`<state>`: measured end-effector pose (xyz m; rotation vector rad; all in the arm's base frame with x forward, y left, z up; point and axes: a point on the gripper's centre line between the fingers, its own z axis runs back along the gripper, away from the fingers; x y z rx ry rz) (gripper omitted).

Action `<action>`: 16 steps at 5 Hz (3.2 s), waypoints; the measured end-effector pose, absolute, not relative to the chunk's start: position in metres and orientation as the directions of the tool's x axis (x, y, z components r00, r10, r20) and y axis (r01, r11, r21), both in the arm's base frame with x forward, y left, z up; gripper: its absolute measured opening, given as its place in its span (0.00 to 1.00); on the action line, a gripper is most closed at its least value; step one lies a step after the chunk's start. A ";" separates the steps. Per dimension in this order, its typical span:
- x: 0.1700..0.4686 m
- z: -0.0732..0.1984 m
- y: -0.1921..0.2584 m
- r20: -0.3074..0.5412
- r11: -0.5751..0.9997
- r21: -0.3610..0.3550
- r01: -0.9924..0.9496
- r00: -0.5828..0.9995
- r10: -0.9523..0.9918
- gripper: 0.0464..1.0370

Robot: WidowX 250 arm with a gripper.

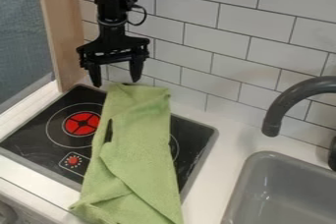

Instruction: Put the cloth green on the top right in the table

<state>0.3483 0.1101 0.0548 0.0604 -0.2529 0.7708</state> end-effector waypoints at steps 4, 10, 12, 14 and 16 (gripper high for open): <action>0.378 0.016 0.157 0.260 0.764 -0.009 -0.645 0.736 0.625 0.96; 0.380 -0.001 0.150 0.186 0.768 -0.029 -0.640 0.751 0.633 0.01; 0.383 0.004 0.146 0.169 0.744 -0.038 -0.667 0.730 0.662 0.00; 0.385 0.053 0.130 0.214 0.761 -0.137 -0.634 0.731 0.648 0.00; 0.342 0.079 0.100 0.221 0.843 -0.191 -0.503 0.815 0.536 0.00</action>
